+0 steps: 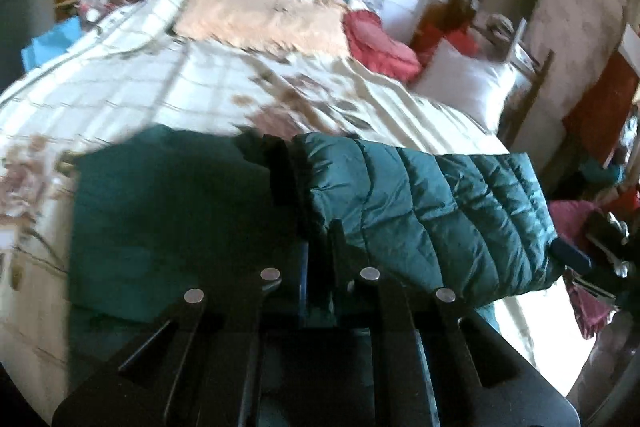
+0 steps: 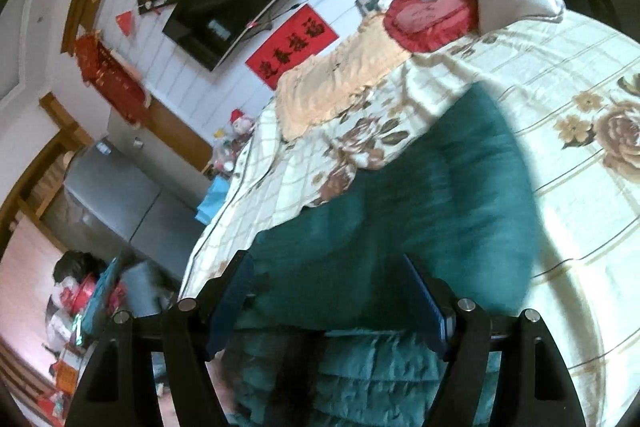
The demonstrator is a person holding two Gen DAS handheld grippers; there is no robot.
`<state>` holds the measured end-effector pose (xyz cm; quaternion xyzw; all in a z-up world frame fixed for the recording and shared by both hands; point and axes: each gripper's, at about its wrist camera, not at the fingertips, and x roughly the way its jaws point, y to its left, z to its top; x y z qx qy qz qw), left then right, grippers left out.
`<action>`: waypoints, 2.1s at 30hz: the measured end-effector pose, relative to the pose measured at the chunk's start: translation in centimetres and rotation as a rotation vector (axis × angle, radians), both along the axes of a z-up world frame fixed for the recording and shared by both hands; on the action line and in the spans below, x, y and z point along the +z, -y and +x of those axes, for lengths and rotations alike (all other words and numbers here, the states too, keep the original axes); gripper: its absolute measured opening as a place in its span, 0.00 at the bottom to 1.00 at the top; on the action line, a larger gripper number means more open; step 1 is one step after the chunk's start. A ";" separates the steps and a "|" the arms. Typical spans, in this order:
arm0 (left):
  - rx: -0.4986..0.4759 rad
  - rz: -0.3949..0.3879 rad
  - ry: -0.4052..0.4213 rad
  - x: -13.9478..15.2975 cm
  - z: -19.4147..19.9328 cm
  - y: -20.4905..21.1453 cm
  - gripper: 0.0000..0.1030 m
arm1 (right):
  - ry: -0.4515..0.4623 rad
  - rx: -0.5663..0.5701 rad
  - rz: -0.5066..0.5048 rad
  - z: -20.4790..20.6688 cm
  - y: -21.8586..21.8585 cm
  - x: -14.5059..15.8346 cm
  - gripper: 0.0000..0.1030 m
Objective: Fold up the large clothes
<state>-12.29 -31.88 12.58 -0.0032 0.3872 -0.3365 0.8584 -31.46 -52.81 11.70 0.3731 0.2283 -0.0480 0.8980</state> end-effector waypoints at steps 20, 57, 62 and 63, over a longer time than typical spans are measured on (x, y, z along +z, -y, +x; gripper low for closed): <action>0.235 0.076 -0.064 -4.5 6.1 -10.9 0.07 | -0.291 0.148 -0.075 10.6 -5.1 -8.9 0.63; 0.225 0.239 -0.035 -8.1 7.9 -4.9 0.63 | -0.349 -0.003 -0.368 7.7 -1.0 -4.5 0.58; 0.221 0.239 -0.033 -8.1 7.9 -4.9 0.64 | -0.473 0.029 -0.466 8.6 -2.4 -8.3 0.59; 0.221 0.242 -0.031 -8.0 7.8 -4.8 0.64 | -0.494 0.033 -0.471 8.9 -2.3 -9.3 0.59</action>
